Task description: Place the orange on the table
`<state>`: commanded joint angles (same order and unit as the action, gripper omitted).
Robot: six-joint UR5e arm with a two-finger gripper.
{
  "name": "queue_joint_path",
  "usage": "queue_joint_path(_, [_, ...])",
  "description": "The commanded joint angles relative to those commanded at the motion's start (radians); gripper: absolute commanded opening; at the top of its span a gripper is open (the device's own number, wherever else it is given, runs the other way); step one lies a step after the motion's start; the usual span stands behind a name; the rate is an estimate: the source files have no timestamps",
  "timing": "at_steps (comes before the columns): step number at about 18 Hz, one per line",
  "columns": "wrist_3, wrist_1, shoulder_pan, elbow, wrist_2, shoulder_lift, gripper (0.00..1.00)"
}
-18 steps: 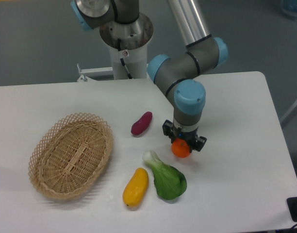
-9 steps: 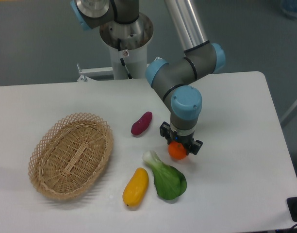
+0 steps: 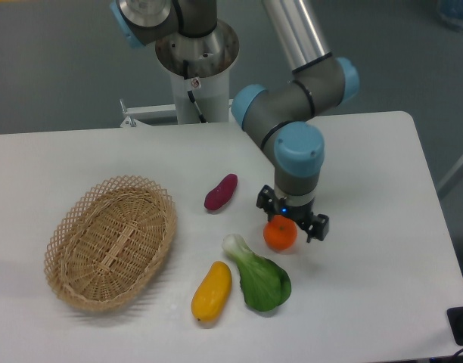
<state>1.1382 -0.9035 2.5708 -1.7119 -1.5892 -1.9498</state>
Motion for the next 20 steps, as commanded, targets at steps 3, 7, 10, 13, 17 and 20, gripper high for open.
queue_joint_path(3, [-0.005, 0.0, 0.046, 0.002, 0.031, 0.04, 1.0])
queue_joint_path(7, [0.0, -0.002, 0.092, 0.026, 0.058, 0.065, 1.0])
queue_joint_path(10, [-0.002, -0.017, 0.094, 0.041, 0.055, 0.065, 1.0])
queue_joint_path(13, [0.006, -0.049, 0.092, 0.069, 0.051, 0.06, 1.0])
queue_joint_path(17, [0.1, -0.052, 0.092, 0.069, 0.043, 0.057, 1.0])
queue_joint_path(20, [0.101, -0.052, 0.092, 0.066, 0.041, 0.057, 1.0])
